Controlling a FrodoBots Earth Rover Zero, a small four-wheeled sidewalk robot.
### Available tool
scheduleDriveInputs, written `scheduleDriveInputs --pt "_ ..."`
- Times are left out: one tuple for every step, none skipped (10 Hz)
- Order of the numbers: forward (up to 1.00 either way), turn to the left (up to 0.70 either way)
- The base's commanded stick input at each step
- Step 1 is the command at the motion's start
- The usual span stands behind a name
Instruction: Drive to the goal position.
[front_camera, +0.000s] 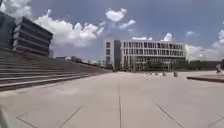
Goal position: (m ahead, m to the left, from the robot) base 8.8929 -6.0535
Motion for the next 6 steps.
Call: scheduleDriveInputs --pt "0.70 0.00" --pt "0.70 0.00" --pt "0.70 0.00" --pt "0.70 0.00" --pt "0.70 0.00" --pt "0.70 0.00"
